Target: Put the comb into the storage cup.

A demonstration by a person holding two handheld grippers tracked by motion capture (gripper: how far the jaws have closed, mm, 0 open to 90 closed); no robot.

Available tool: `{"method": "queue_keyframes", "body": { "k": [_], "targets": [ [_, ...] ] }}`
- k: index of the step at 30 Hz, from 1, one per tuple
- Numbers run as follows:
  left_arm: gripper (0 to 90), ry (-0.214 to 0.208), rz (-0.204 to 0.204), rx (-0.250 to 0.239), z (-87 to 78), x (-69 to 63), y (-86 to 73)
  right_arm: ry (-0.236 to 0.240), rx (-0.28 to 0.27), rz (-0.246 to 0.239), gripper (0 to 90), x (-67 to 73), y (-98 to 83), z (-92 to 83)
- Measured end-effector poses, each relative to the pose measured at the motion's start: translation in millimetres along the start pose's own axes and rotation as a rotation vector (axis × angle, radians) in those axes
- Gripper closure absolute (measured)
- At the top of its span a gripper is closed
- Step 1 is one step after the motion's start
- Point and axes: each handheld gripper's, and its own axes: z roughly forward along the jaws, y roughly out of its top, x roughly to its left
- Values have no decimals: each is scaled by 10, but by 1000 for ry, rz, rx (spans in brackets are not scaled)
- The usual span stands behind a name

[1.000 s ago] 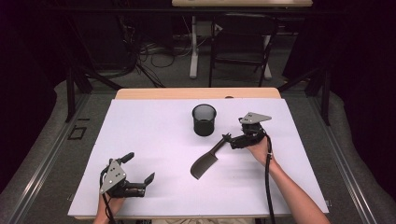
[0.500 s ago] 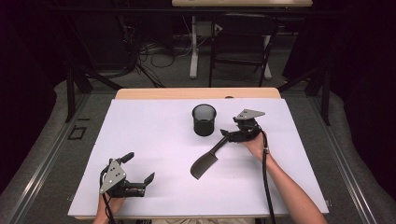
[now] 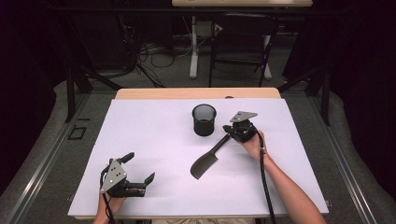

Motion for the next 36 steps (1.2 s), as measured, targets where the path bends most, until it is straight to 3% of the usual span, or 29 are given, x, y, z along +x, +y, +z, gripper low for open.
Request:
{"method": "queue_keyframes", "body": {
  "k": [17, 36],
  "targets": [
    [1, -1, 0, 2, 5, 2, -1, -40, 86, -17, 900, -15, -71, 137],
    [1, 1, 3, 5, -6, 8, 1, -31, 162, 4, 900, -25, -86, 83]
  ]
}}
